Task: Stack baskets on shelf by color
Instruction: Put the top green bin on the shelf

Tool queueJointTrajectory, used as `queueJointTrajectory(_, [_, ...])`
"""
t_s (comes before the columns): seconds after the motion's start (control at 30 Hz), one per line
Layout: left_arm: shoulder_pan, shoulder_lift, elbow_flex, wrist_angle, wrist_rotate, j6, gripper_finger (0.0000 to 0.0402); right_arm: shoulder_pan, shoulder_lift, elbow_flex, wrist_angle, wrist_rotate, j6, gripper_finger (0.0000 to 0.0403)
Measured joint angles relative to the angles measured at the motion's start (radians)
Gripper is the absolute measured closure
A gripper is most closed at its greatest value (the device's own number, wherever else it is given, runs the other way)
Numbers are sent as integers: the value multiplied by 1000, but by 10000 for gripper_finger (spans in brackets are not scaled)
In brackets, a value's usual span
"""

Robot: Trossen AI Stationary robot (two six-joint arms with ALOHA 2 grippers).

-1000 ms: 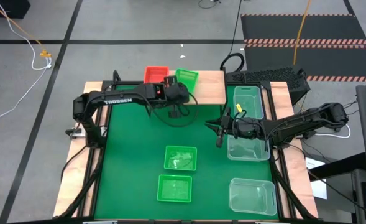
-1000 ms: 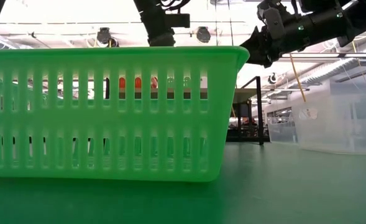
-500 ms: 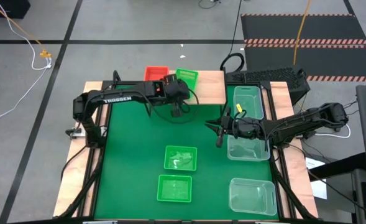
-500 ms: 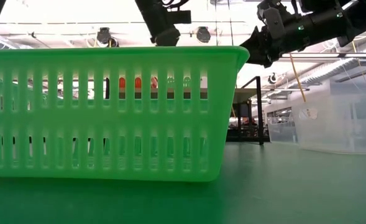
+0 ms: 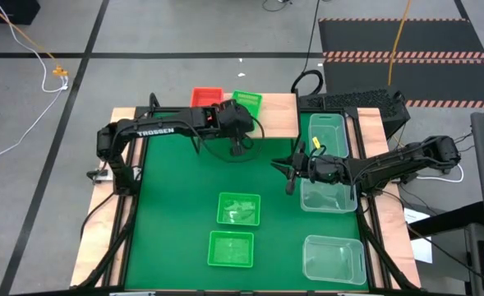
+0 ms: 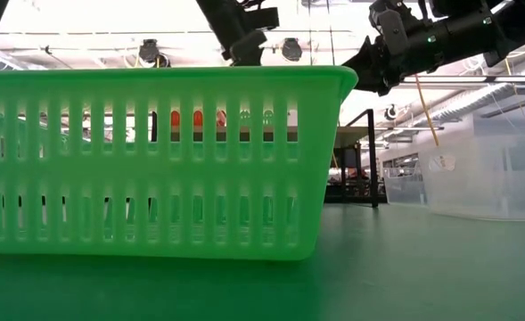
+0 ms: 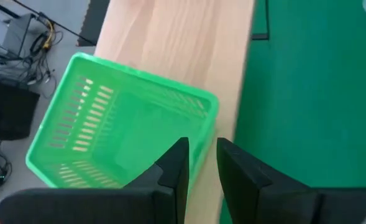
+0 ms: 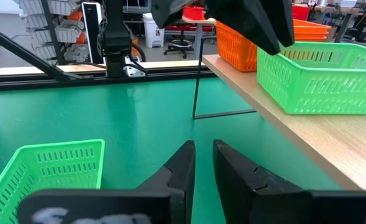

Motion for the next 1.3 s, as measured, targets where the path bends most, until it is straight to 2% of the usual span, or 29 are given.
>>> queueJointTrajectory(0.53, [25,3,0,35,7,-91,316,0,0,0,-2,0,2,353])
queueJointTrajectory(0.83, [9,-32,0,5,13,141,316,0,0,0,-8,-2,-1,353])
queueJointTrajectory(1.03, [23,6,-1,-3,152,208,316,1,0,0,-10,-2,6,353])
queueJointTrajectory(1.3, [25,8,-1,24,68,182,316,10,0,0,-10,-3,2,353])
